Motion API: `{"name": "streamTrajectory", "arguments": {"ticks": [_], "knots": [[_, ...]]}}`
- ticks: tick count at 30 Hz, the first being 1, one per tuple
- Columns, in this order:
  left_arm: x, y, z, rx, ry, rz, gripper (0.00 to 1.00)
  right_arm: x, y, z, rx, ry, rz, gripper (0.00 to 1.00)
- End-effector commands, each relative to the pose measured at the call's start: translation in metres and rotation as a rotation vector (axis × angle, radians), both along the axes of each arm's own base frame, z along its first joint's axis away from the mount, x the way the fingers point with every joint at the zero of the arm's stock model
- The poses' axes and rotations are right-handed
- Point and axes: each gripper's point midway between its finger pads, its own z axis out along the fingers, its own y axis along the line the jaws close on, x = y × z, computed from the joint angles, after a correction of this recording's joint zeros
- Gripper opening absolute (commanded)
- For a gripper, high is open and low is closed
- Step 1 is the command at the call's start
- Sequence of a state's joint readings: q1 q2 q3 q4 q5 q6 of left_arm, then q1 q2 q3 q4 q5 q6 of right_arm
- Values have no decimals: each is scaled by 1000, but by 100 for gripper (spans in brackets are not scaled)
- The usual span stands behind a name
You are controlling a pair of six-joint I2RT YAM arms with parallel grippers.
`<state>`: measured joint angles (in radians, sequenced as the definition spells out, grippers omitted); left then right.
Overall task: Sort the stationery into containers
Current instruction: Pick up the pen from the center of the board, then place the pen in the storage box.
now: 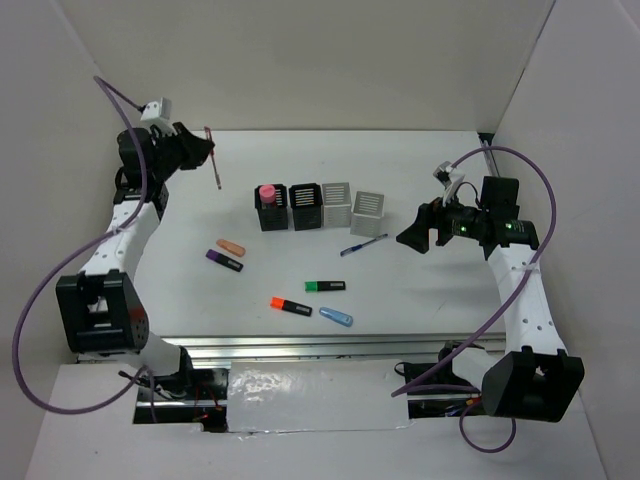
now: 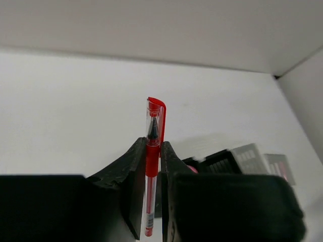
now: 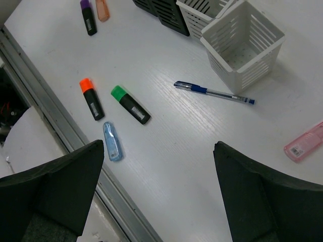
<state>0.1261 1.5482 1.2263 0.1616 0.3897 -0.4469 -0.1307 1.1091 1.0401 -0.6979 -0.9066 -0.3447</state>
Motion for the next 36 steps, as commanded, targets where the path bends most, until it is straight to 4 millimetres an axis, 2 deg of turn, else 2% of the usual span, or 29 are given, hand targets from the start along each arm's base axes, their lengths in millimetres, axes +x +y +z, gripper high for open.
{"name": "streamTrajectory", "arguments": {"ticks": [1, 3, 6, 7, 9, 10, 12, 13, 21, 22, 26, 27, 32, 36], "knots": [[-17, -46, 72, 95, -342, -232, 0, -5, 7, 11, 14, -44, 38, 95], [-34, -69, 92, 141, -457, -307, 0, -4, 7, 12, 13, -49, 38, 95], [-52, -109, 107, 235, -586, -349, 0, -5, 8, 11, 18, -48, 49, 95], [-57, -126, 108, 267, -621, -354, 0, -6, 9, 10, 22, -42, 54, 95], [-60, -142, 112, 265, -664, -370, 0, -6, 11, 10, 23, -42, 58, 96], [-60, -158, 106, 262, -662, -400, 0, -6, 10, 10, 20, -48, 58, 96], [-63, -174, 103, 283, -694, -446, 0, -7, 11, 12, 14, -59, 62, 96], [-63, -186, 94, 303, -700, -473, 0, -6, 11, 13, 8, -67, 61, 96], [-36, -218, 81, 279, -711, -441, 0, -4, 8, 8, 1, -54, 41, 96], [-29, -222, 76, 259, -685, -447, 0, -3, 8, 7, -1, -50, 40, 96], [-27, -245, 56, 229, -653, -501, 0, 0, 6, 8, -17, -52, 35, 96], [-28, -246, 58, 227, -662, -500, 0, 1, 6, 7, -20, -51, 33, 96], [-16, -255, 36, 188, -596, -501, 0, 3, 3, 4, -37, -49, 34, 96], [-6, -253, 7, 188, -520, -480, 6, 7, 1, 0, -55, -48, 28, 96]]}}
